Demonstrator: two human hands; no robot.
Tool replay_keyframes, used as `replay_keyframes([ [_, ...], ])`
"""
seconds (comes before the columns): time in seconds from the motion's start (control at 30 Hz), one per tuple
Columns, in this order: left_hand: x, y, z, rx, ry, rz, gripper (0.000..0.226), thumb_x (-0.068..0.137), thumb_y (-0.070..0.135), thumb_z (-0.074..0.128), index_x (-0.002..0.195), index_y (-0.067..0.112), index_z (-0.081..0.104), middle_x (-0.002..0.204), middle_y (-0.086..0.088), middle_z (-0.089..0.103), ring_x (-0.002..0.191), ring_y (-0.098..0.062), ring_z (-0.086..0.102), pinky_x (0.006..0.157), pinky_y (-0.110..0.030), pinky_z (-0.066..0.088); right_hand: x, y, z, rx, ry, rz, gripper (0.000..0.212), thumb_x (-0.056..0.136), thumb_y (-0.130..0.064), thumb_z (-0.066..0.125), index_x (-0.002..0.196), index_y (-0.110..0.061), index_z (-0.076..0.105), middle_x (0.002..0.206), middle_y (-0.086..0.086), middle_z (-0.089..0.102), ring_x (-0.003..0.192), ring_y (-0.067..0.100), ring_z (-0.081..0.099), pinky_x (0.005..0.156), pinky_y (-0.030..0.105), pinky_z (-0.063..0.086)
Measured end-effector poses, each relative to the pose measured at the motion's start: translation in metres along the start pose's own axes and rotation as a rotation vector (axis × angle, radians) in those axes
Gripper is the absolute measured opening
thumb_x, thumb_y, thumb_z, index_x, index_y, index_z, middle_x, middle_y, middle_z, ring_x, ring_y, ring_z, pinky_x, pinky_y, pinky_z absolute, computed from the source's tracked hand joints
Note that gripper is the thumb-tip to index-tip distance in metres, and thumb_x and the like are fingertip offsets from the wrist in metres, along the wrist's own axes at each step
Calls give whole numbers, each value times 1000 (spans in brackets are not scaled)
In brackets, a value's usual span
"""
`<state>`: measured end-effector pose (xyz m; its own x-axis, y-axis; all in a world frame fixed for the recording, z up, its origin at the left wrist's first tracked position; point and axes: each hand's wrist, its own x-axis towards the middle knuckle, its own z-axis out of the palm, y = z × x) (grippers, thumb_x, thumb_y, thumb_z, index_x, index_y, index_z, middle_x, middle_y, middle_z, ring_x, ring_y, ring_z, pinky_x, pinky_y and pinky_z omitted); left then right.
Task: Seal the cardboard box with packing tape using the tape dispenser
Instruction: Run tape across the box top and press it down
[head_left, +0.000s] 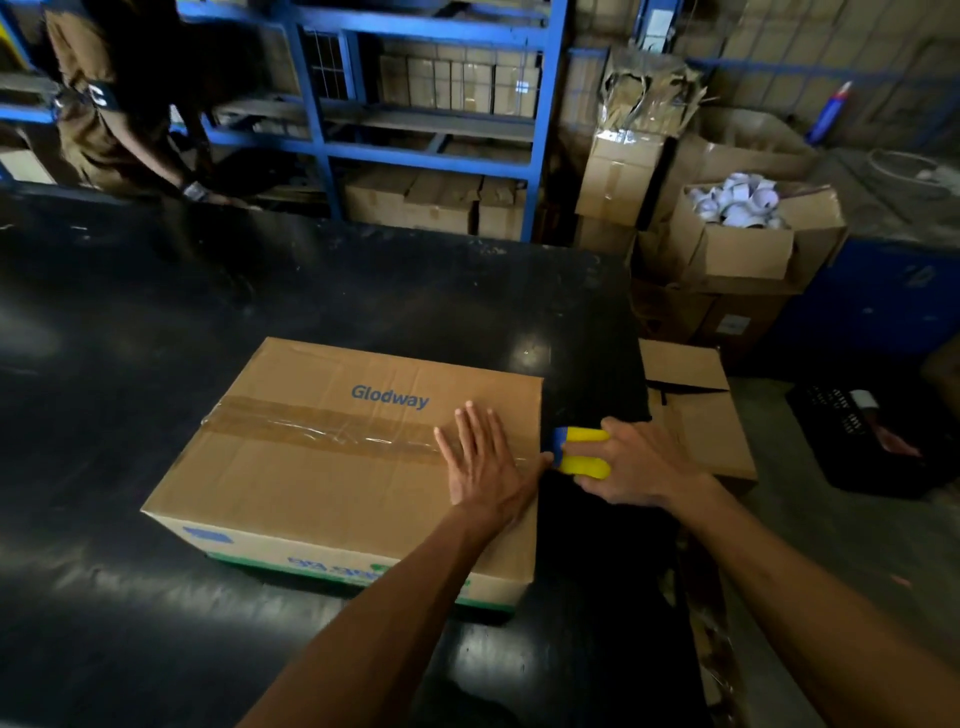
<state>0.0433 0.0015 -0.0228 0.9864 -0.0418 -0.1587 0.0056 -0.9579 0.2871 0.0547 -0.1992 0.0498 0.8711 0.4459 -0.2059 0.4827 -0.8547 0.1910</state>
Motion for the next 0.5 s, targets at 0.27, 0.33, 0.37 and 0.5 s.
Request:
replay_keyframes([
  [0.27, -6, -15, -7, 67, -67, 87, 106, 84, 76, 31, 157, 3, 7, 164, -24, -6, 151, -40, -11, 113, -67, -9, -7, -5, -26, 491, 367, 373, 52, 76, -64, 65, 126, -52, 57, 104, 8, 66, 99, 30, 63, 76, 34, 47],
  [0.33, -13, -35, -10, 84, -35, 209, 109, 80, 78, 35, 155, 1, 18, 163, -26, 6, 151, -44, 3, 113, -71, 1, -2, -19, -37, 626, 450, 424, 48, 74, -61, 69, 120, -51, 62, 94, 6, 68, 93, 27, 65, 74, 32, 47],
  [0.37, -16, -48, -13, 131, -29, 283, 112, 77, 80, 31, 154, 0, 22, 162, -27, 10, 150, -46, 8, 113, -72, 6, 0, -26, -43, 690, 467, 432, 47, 74, -62, 69, 119, -51, 63, 90, 4, 68, 90, 25, 65, 72, 31, 46],
  [0.5, -34, -101, -38, 279, -217, 556, 109, 83, 64, 61, 158, 8, 7, 167, -13, -4, 152, -36, -5, 119, -60, 3, 9, -60, -68, 903, 445, 424, 50, 73, -66, 66, 120, -49, 63, 94, -4, 72, 86, 12, 63, 79, 33, 51],
])
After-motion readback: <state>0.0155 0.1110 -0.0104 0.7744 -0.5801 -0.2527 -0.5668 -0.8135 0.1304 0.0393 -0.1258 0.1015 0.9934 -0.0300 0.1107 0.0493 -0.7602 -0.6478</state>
